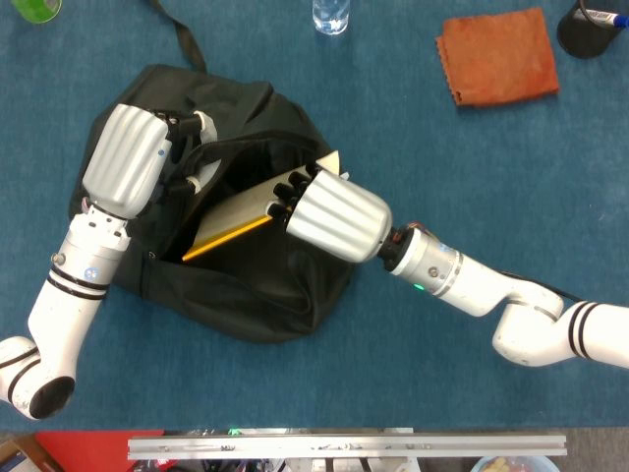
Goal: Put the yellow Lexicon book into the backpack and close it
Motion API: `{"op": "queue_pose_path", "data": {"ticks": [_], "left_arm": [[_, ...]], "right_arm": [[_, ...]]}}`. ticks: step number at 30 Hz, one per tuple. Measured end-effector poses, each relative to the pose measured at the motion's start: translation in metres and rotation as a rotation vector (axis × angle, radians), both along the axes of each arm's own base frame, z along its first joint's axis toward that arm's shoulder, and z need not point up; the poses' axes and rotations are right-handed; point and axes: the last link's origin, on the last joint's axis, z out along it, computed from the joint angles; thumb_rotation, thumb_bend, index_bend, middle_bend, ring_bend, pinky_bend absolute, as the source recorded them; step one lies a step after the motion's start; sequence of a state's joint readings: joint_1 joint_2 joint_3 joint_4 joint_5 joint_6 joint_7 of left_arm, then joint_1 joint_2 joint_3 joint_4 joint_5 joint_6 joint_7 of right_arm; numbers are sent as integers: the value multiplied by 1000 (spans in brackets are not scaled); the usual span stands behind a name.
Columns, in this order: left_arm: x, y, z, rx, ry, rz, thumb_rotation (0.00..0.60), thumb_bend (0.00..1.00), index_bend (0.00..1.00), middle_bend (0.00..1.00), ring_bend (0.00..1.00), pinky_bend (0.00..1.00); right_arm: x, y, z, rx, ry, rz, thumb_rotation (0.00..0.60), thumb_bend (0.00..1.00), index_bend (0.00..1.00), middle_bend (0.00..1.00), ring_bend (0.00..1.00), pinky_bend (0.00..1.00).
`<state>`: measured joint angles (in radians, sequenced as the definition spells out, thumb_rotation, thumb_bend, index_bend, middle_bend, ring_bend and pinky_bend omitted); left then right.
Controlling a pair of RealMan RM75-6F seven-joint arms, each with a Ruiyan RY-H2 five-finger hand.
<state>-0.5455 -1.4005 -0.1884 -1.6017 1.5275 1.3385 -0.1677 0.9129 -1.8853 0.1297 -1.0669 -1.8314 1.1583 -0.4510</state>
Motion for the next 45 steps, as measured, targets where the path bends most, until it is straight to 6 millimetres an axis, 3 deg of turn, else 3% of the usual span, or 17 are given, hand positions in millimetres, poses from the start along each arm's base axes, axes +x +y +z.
{"op": "queue_pose_path", "data": {"ticks": [22,31,37,40,45], "left_arm": [[1,-2,4,4,1,-8,600,329,655,728,739,814],[0,-4,4,2,4,-8,600,329,656,728,739,814],[-2,-5,5,3,6,-6,600,329,656,728,739,814],[-2,-5,4,2,6,-7,600,328,655,728,739,814],[-2,-5,5,6,8,-8,600,329,656,728,739,814]], "right_arm": [[8,4,-38,6,119,15,600,455,931,730,694,817],[16,1,-46,-27,122,5,600,441,931,729,692,817],[18,-4,-43,-42,101,-31,600,410,931,680,625,781],[17,-6,-42,-51,105,-50,600,395,816,611,567,721],[15,-9,-42,-63,125,-100,600,351,477,480,458,650]]}}
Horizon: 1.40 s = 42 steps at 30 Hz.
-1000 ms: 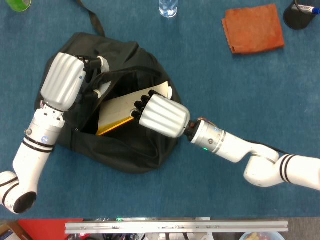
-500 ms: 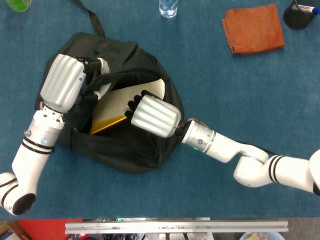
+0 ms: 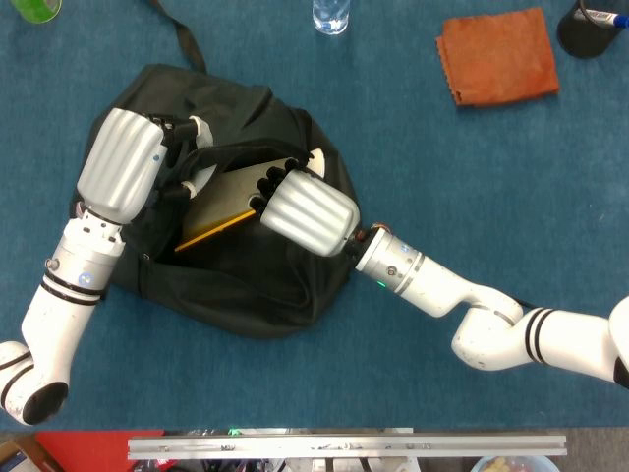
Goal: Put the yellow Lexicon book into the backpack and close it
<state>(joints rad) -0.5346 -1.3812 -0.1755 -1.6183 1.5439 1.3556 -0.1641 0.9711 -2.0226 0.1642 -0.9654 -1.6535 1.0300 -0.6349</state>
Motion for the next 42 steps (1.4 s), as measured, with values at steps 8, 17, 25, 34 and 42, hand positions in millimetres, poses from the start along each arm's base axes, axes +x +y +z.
{"op": "queue_pose_path", "data": {"ticks": [8,17,25,34,42], "left_arm": [[-3,2,2,8,2,8,600,329,655,728,739,814],[-4,3,4,12,3,11,600,329,655,728,739,814],[-4,1,5,15,-2,5,600,329,655,728,739,814],[-3,1,6,20,-1,2,600,329,655,727,739,813],[-2,0,7,21,0,0,600,329,655,727,739,813]], "right_arm": [[1,-2,7,-15,-10,-24,600,69,302,396,358,600],[0,0,21,25,-58,-22,600,170,604,539,524,757],[-3,0,21,7,-52,-23,600,350,940,717,700,915],[6,-1,19,-15,-137,7,600,364,945,717,701,917],[7,-1,1,-24,-136,26,600,321,936,694,661,898]]}}
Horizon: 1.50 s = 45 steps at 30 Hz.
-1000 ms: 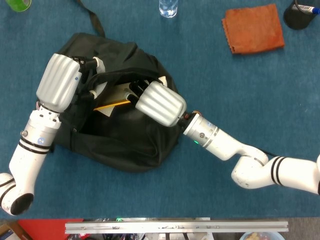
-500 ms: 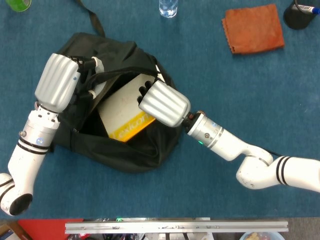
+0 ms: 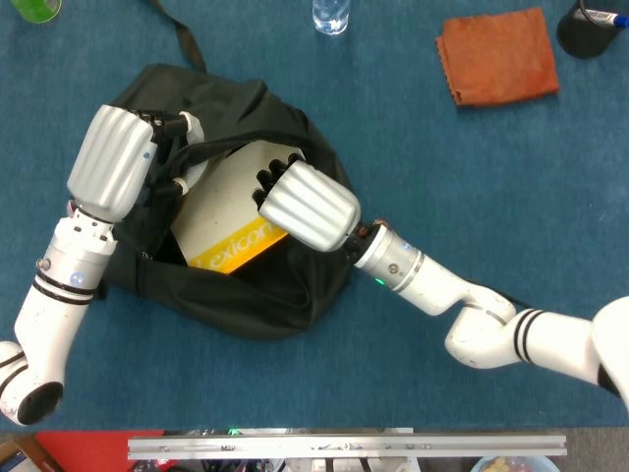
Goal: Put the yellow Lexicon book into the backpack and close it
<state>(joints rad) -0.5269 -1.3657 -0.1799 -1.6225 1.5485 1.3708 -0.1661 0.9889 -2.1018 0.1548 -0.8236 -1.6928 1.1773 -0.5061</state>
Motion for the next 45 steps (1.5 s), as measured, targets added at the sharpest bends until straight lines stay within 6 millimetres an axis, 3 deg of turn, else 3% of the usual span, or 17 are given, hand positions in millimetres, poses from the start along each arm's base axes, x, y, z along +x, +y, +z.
{"op": "queue_pose_path", "data": {"ticks": [3,6,8,11,18,27,45], "left_arm": [[0,0,1,1,0,0,600,329,655,727,739,812],[0,1,1,1,-2,3,600,329,655,727,738,812],[0,1,1,0,-1,5,600,329,654,727,738,812],[-1,1,1,-3,3,8,600,329,654,726,737,812],[-2,3,0,-6,11,15,600,328,653,724,735,812],[-1,4,-1,-12,22,17,600,328,652,722,734,812],[-3,4,-2,-13,28,25,600,328,651,722,734,812]], "right_arm": [[-1,1,-9,13,29,-16,600,301,795,610,565,799],[-5,0,-15,30,63,-54,600,295,465,443,422,651],[-7,0,-17,44,78,-86,600,291,174,306,291,520],[-8,-1,-16,63,95,-127,600,290,6,184,185,423],[-9,-3,-1,117,107,-199,600,265,0,108,110,325],[-17,-11,34,180,119,-269,600,0,0,103,100,305],[-23,-10,52,235,147,-352,600,0,0,118,87,300]]}}
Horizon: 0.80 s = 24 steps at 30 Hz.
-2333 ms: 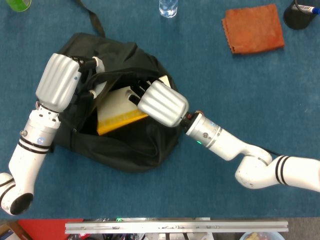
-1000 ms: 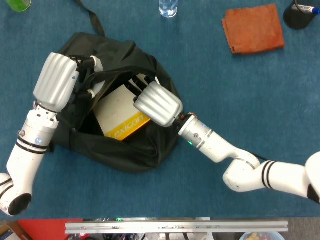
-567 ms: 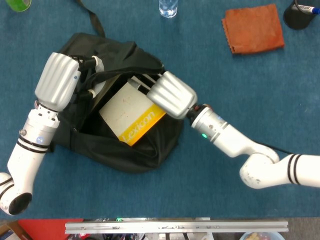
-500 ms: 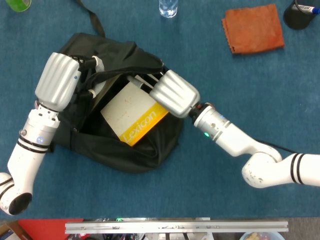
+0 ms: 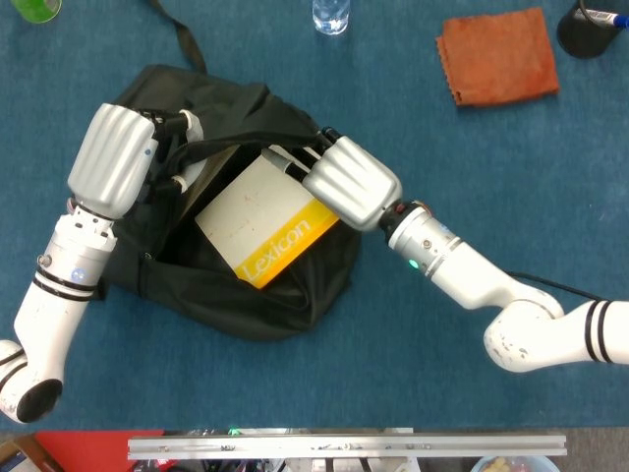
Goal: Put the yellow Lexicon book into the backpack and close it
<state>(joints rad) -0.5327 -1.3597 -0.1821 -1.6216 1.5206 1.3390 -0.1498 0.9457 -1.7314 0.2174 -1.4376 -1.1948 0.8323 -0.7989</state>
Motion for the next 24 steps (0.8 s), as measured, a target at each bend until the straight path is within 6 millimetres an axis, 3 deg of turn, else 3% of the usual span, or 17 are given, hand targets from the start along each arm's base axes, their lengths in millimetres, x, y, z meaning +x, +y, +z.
{"op": "queue_pose_path", "data": {"ticks": [7,16,24], "left_arm": [[0,-2,-1,-6,5,-4,600,329,651,722,734,812],[3,-5,-3,-12,14,-8,600,328,649,719,730,812],[1,-3,-4,-17,26,3,600,328,645,716,727,812]], "right_arm": [[-3,0,1,-4,36,-20,600,0,0,133,87,300],[-1,0,-15,-66,40,-14,600,0,0,156,87,328],[-8,6,7,-51,33,-4,600,0,0,189,87,359]]}}
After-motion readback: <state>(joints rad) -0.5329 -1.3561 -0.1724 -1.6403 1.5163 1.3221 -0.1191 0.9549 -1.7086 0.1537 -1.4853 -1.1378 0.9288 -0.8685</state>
